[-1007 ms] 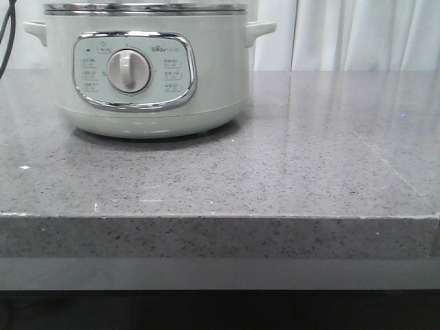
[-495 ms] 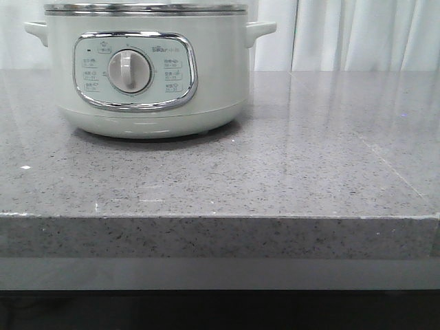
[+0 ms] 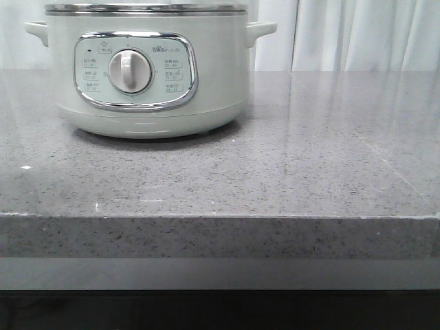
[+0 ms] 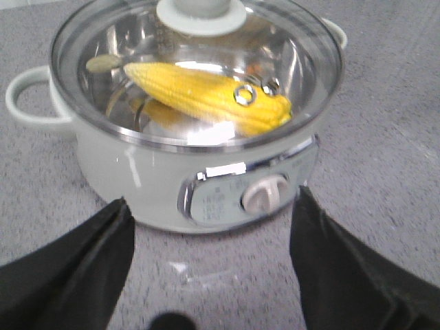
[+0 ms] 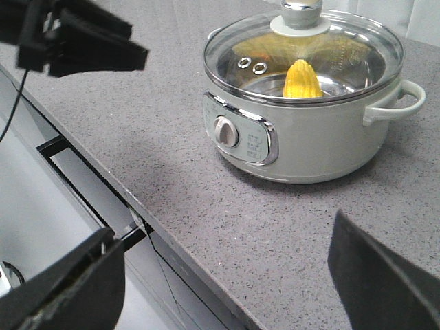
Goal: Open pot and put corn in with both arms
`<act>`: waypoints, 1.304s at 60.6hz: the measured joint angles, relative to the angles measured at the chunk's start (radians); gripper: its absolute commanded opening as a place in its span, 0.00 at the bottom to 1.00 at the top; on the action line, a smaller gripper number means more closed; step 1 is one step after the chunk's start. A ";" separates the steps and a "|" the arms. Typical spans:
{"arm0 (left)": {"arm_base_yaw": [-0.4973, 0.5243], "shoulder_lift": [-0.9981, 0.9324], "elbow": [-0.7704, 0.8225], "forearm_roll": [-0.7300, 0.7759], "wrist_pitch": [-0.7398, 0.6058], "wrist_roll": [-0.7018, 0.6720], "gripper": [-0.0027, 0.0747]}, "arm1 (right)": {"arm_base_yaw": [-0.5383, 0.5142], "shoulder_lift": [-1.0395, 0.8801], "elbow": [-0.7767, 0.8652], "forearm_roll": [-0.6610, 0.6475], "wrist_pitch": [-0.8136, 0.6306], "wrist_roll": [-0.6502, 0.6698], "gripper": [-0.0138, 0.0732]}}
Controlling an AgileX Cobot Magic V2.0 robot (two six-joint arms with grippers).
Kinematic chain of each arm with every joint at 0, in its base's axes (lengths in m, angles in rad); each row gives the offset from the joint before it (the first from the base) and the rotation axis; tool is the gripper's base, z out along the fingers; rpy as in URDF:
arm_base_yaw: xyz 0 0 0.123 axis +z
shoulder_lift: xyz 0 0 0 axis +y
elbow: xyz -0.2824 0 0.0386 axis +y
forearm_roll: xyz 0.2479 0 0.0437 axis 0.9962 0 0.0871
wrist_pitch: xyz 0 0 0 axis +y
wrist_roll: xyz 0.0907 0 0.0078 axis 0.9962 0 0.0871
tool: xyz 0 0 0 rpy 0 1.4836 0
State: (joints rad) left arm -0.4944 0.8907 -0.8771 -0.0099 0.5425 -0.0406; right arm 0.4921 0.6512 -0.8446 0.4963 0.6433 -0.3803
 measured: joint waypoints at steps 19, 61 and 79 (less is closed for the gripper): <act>-0.001 -0.165 0.126 -0.002 -0.009 0.000 0.29 | 0.000 0.000 0.000 0.002 0.005 0.003 0.69; -0.001 -0.168 0.132 -0.002 -0.035 0.000 0.01 | 0.000 0.000 0.000 0.002 0.006 0.003 0.08; -0.007 -0.173 0.132 -0.002 -0.035 0.000 0.01 | 0.000 0.000 0.000 0.002 0.006 0.003 0.08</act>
State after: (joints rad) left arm -0.5018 0.7176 -0.7452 -0.0122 0.5078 -0.0406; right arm 0.4921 0.6512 -0.8446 0.4979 0.6489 -0.3776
